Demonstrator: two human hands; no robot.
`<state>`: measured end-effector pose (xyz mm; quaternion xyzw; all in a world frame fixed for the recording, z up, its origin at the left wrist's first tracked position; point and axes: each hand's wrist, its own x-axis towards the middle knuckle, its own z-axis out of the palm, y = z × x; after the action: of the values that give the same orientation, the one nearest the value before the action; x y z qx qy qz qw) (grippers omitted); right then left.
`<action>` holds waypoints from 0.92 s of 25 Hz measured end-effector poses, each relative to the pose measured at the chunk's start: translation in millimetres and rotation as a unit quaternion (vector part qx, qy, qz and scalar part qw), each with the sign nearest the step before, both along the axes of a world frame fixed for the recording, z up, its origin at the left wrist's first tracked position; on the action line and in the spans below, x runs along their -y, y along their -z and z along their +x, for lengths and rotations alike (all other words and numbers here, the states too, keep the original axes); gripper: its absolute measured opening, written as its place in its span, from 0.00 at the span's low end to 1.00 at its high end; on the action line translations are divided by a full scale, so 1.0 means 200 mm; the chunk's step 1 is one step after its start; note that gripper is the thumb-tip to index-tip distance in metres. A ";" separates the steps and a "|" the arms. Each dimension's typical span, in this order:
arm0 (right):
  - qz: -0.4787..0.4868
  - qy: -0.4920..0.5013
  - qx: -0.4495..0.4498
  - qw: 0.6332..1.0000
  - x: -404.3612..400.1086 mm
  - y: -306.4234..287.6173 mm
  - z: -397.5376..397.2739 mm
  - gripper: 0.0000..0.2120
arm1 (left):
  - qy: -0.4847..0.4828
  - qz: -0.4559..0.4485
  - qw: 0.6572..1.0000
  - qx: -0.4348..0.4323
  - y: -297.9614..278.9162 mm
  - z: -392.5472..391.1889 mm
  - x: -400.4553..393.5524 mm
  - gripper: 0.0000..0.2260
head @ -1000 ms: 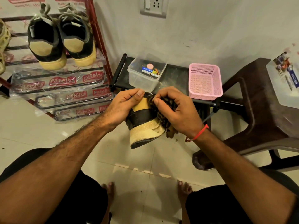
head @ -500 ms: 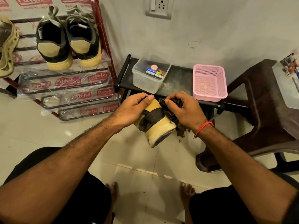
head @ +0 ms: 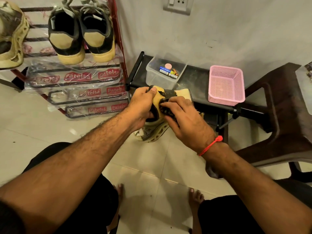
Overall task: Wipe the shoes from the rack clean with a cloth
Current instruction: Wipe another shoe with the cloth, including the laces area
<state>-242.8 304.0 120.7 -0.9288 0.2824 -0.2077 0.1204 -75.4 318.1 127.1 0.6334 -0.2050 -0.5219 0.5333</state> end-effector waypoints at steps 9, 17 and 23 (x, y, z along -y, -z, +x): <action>-0.062 0.023 0.083 0.994 0.04 0.01 0.04 0.12 | -0.052 -0.024 0.996 -0.075 -0.03 -0.05 0.00 0.12; -0.134 0.125 0.043 0.982 0.19 -0.13 -0.01 0.10 | 0.025 -0.050 0.998 -0.033 -0.05 -0.11 -0.03 0.08; -0.089 0.220 0.005 0.971 0.25 -0.13 -0.06 0.11 | 0.113 -0.068 0.987 0.089 -0.04 -0.17 -0.06 0.06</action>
<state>-254.1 254.1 146.7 -0.8498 0.4594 -0.2581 -0.0100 -110.3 330.1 135.9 0.6120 -0.3567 -0.5052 0.4929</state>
